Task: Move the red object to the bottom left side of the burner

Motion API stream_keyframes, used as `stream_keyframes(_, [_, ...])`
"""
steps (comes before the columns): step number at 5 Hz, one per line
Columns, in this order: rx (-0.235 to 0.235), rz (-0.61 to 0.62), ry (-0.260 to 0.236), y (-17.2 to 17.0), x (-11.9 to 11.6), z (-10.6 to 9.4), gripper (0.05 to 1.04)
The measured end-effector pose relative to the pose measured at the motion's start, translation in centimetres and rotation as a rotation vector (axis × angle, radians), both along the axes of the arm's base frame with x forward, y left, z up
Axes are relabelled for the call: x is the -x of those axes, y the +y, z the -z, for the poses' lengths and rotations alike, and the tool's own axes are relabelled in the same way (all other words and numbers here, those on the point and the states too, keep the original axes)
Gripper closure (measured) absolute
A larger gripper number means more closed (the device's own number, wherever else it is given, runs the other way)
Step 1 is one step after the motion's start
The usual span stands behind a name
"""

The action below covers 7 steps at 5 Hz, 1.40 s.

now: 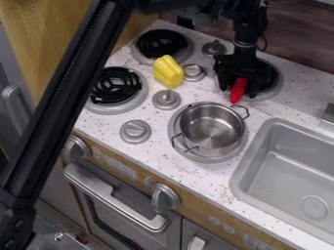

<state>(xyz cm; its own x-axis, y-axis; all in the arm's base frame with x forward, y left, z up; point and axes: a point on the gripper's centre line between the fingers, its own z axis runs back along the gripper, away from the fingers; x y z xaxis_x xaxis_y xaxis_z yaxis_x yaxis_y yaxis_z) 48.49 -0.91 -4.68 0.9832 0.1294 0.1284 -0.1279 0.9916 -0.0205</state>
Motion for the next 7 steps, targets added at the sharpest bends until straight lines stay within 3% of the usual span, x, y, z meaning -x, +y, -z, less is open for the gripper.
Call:
stream_keyframes(2, [-0.004, -0.001, 0.020, 0.1, 0.3, 0.8, 0.648])
stream_keyframes(4, [-0.006, -0.012, 0.006, 0.6, 0.8, 1.0, 0.679])
stream_keyframes(5, [0.008, -0.031, -0.037, 0.9, 0.5, 0.4, 0.679])
stream_keyframes(7, [0.010, -0.115, -0.220, 4.7, -1.1, -4.7, 0.679])
